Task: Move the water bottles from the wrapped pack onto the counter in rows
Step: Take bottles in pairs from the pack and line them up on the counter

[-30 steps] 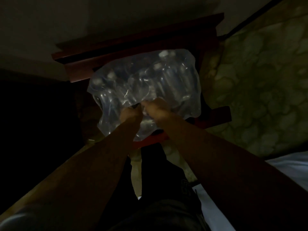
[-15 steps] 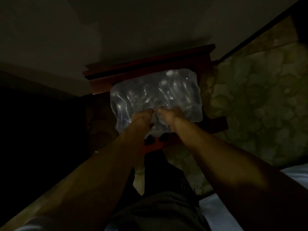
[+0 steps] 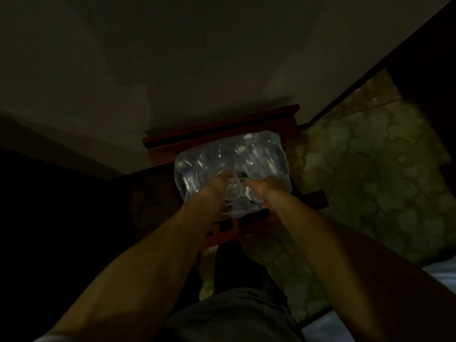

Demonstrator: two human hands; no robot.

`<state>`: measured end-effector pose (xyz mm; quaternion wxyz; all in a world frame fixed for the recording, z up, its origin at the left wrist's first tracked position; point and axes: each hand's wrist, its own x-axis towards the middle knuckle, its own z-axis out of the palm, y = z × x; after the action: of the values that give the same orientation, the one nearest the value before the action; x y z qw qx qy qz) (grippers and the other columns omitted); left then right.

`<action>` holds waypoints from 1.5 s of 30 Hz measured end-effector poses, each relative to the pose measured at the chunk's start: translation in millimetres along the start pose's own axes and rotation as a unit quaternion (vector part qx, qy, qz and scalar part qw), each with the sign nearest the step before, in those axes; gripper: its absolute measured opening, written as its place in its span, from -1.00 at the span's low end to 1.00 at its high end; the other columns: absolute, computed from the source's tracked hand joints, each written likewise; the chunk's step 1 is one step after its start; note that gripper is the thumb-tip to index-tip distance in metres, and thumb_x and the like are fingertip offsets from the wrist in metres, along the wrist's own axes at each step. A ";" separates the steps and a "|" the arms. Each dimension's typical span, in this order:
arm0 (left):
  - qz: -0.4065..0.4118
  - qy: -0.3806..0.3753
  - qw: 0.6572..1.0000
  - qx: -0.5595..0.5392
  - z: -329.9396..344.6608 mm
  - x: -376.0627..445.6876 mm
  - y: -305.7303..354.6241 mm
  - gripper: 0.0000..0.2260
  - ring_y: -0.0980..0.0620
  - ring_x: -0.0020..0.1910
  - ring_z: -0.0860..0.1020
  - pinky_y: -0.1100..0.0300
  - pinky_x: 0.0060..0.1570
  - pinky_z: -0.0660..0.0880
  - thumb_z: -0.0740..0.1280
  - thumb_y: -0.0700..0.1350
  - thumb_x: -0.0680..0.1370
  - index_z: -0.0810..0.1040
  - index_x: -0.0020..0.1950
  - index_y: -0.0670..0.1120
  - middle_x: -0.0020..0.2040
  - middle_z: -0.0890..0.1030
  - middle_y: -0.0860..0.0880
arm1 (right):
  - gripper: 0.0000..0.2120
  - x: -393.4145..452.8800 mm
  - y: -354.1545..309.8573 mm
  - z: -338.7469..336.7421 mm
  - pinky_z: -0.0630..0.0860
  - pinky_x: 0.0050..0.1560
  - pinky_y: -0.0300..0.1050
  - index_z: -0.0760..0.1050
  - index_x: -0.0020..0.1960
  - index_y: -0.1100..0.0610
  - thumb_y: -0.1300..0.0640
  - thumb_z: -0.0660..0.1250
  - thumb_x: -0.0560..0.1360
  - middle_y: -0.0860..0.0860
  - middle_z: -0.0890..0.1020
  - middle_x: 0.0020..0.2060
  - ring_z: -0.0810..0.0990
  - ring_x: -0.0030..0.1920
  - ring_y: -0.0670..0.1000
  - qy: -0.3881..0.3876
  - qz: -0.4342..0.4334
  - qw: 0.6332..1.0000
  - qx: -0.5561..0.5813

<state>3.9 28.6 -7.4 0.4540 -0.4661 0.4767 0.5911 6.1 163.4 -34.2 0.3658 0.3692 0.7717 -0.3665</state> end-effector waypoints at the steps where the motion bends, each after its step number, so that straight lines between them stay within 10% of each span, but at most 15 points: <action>1: 0.001 -0.016 1.000 -0.009 -0.7 -4.4 -2.5 -0.70 -0.11 -0.15 0.58 0.11 -0.31 0.49 0.36 0.11 0.49 0.60 -0.07 -0.14 -0.07 0.64 -0.15 | -0.65 -5.3 -2.4 -2.2 0.61 0.07 0.04 0.59 -0.17 0.18 -0.14 0.42 0.37 0.12 0.67 -0.16 0.64 -0.12 0.14 0.010 -0.013 1.000 -0.013; 5: 0.038 -0.072 0.995 -0.063 -2.4 -28.0 -1.4 -0.65 -0.01 -0.25 0.50 0.20 -0.27 0.46 0.19 -0.01 0.66 0.49 -0.20 -0.22 -0.18 0.53 -0.14 | -0.63 -30.2 -18.3 -10.9 0.60 -0.08 -0.05 0.42 -0.29 0.04 -0.24 0.42 0.33 0.02 0.58 -0.25 0.58 -0.23 0.05 0.055 -0.060 0.995 -0.062; 9: 0.083 -0.106 0.990 -0.032 -11.3 -54.9 -5.8 -0.69 -0.13 0.13 0.61 0.10 0.16 0.51 0.21 -0.02 0.65 0.56 0.17 -0.23 0.18 0.61 -0.18 | -0.51 -61.9 -33.2 -16.8 0.63 -0.01 0.04 0.48 -0.03 0.01 -0.34 0.39 0.27 0.02 0.55 -0.20 0.61 -0.12 0.10 0.077 -0.083 0.990 -0.087; 16: 0.092 -0.148 0.984 -0.028 -35.0 -101.8 -10.8 -0.69 0.05 -0.53 0.59 0.27 -0.40 0.51 0.37 0.07 0.53 0.54 -0.25 -0.15 -0.51 0.61 -0.04 | -0.43 -112.5 -39.8 -32.1 0.66 -0.24 -0.04 0.51 0.04 0.07 -0.32 0.42 0.23 0.07 0.64 -0.13 0.67 -0.18 0.10 0.078 -0.073 0.994 0.036; 23: 0.248 -0.156 0.956 -0.024 -52.6 -166.6 -4.4 -0.65 -0.04 -0.15 0.62 0.21 -0.35 0.57 0.42 -0.07 0.52 0.55 0.25 -0.20 -0.03 0.66 -0.17 | -0.45 -169.5 -55.4 -47.6 0.57 -0.38 -0.20 0.55 0.01 0.06 -0.31 0.38 0.21 0.04 0.72 -0.37 0.70 -0.42 0.02 0.023 -0.112 0.973 0.202; 25: 0.330 -0.133 0.935 -0.006 -61.4 -183.0 0.2 -0.61 -0.03 -0.23 0.61 0.27 -0.52 0.53 0.43 -0.14 0.51 0.51 0.30 -0.23 -0.04 0.64 -0.17 | -0.50 -183.3 -63.1 -48.7 0.58 -0.25 -0.14 0.55 0.01 0.05 -0.29 0.40 0.26 0.05 0.74 -0.31 0.73 -0.35 0.02 0.008 -0.163 0.954 0.252; 35: 0.566 -0.159 0.807 0.046 -106.7 -290.1 8.1 -0.61 0.05 -0.02 0.66 0.15 -0.07 0.55 0.36 -0.24 0.46 0.53 0.27 -0.04 0.01 0.70 -0.02 | -0.45 -291.9 -85.4 -44.3 0.57 -0.01 -0.09 0.48 0.35 0.15 -0.09 0.40 0.44 0.14 0.66 0.12 0.67 -0.04 0.06 -0.217 -0.423 0.780 0.408; 45: 0.712 -0.075 0.697 0.039 -173.3 -408.3 -27.2 -0.78 -0.02 -0.04 0.69 0.11 -0.11 0.59 0.41 -0.10 0.43 0.58 0.07 0.02 -0.01 0.70 -0.09 | -0.60 -427.5 -131.4 -1.2 0.52 -0.27 -0.21 0.57 0.19 0.02 -0.16 0.37 0.43 0.02 0.66 -0.10 0.64 -0.17 -0.07 -0.252 -0.569 0.692 0.366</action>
<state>113.6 -176.4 371.3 -0.0508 0.0764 0.6529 0.7518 92.2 -24.9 362.3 0.1037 -0.1422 0.5176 -0.8373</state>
